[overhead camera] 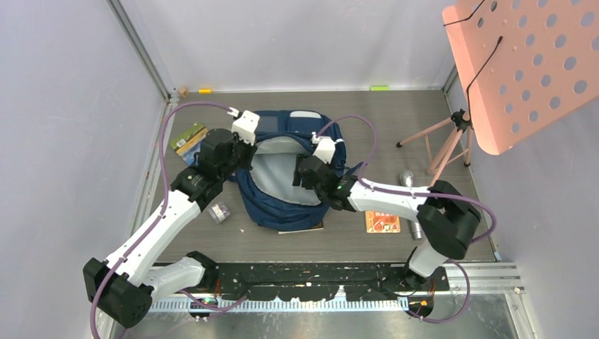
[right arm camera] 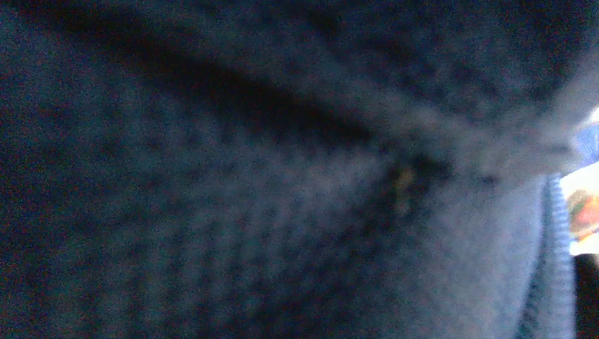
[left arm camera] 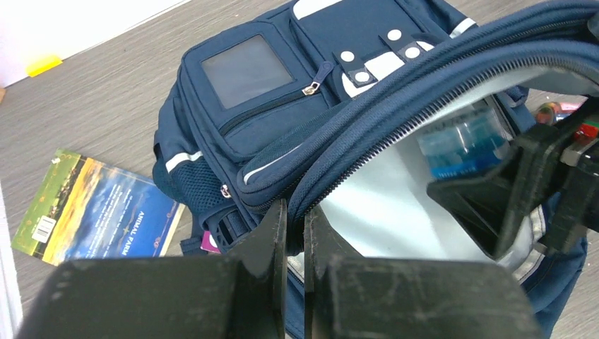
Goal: Pack the student bag
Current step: Place the personal item in the student bag.
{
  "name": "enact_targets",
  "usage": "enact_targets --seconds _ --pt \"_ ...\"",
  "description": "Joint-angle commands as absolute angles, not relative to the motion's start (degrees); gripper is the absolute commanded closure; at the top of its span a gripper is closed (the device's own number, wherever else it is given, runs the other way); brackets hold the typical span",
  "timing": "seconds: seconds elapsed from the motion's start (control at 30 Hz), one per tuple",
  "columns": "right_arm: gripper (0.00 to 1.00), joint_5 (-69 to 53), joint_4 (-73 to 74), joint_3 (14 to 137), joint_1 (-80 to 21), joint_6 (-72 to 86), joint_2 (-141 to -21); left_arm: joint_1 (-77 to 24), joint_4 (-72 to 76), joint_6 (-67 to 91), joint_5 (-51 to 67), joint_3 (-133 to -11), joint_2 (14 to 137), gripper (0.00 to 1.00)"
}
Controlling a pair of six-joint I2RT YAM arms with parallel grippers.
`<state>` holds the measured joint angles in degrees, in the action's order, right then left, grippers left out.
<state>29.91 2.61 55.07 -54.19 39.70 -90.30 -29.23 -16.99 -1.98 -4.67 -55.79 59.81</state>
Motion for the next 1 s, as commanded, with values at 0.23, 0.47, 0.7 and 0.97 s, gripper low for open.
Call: enact_targets --seconds 0.23,0.47,0.7,0.97 --pt "0.15 40.42 -6.37 64.94 -54.32 30.33 -99.02 -29.27 -12.66 -2.56 -5.98 -56.69 57.41 1.0" --pt "0.1 40.41 -5.26 64.13 -54.32 29.83 -97.95 -29.27 -12.82 -2.8 -6.0 -56.67 57.58 1.0" --pt "0.09 40.78 -6.13 60.5 -55.18 28.58 -93.65 -29.27 -12.83 -3.08 -6.24 -56.65 57.78 1.0" --pt "0.09 33.39 -8.99 52.02 -57.3 24.03 -77.78 -29.27 -13.37 -3.12 -7.14 -57.05 58.52 1.0"
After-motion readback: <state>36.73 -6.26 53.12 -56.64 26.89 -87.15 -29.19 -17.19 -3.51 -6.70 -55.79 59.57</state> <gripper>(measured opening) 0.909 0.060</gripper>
